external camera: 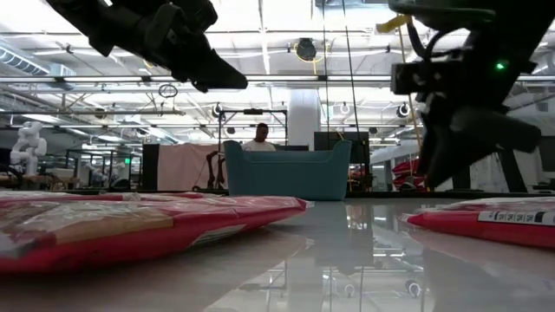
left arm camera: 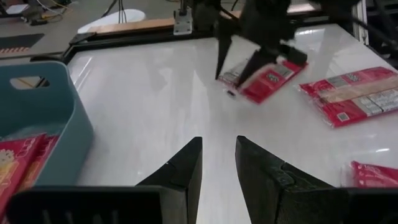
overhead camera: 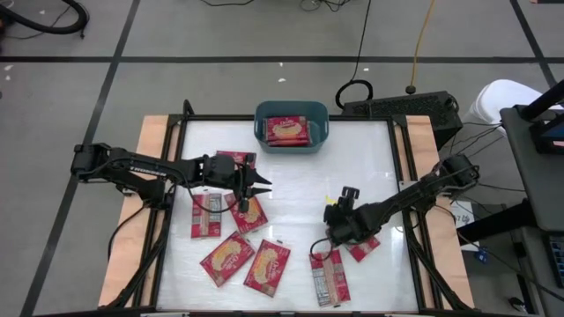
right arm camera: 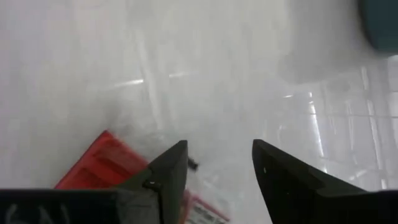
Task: Sort popcorn bags into baskets
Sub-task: Put the red popcorn bag into the green bin
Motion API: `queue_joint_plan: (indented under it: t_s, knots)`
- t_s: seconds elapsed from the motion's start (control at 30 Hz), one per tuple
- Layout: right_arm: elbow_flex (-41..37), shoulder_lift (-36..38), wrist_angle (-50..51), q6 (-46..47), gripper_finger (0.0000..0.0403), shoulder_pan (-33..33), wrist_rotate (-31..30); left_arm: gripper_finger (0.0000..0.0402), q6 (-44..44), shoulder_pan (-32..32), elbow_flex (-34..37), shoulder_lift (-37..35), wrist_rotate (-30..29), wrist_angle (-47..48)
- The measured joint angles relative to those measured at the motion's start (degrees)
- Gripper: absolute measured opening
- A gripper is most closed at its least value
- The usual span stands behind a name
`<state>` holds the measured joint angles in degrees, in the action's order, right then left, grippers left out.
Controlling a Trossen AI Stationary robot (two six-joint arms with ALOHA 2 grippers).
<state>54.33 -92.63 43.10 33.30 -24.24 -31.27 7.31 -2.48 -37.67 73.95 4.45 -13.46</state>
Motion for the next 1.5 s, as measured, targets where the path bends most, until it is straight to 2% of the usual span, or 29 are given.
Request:
queue_joint_plan:
  t_s: [0.1,0.17,0.3,0.37,0.53,0.73,0.87,1.0,1.1,1.4,1.5]
  knots:
    - [0.00,2.85,-0.69,2.35,0.0172,0.16,1.75,0.0102,-0.03,0.00,0.00,0.00,-0.01,1.72]
    - [0.04,4.51,-1.30,5.58,0.0172,-0.95,6.32,0.0102,-0.40,0.00,0.00,0.00,-0.01,3.13]
    - [0.04,5.38,-1.78,14.10,0.0171,-6.58,16.72,0.0102,-1.63,0.00,0.00,0.00,-0.01,4.78]
    - [0.04,5.30,-1.75,18.28,0.0171,-10.51,19.31,0.0102,-1.92,0.00,0.00,0.00,-0.01,4.77]
    - [0.04,5.30,-1.96,28.36,0.0171,-18.82,19.47,0.0102,-2.04,0.00,0.00,0.00,-0.03,3.86]
    - [0.06,4.72,0.87,30.79,0.0171,-26.96,19.32,0.0102,-2.93,0.00,0.00,0.00,-0.05,2.49]
    - [0.06,4.75,4.00,34.31,0.0171,-29.79,17.95,0.0102,-2.95,0.00,0.00,0.00,-0.05,1.94]
    - [0.08,4.82,6.81,34.17,0.0171,-31.18,17.52,0.0102,-3.06,0.00,0.00,0.00,-0.07,0.65]
    - [-0.36,4.80,6.84,30.72,0.0175,-31.48,17.53,0.0102,-3.14,0.00,0.00,0.00,-0.07,-0.34]
    - [-6.10,4.81,2.35,27.83,0.0242,-31.33,16.00,0.0102,-3.29,0.00,-0.02,0.02,-0.07,-0.17]
    - [-7.91,5.02,0.67,27.00,0.0246,-31.36,14.51,0.0102,-3.19,0.00,-0.02,0.02,-0.07,-0.16]
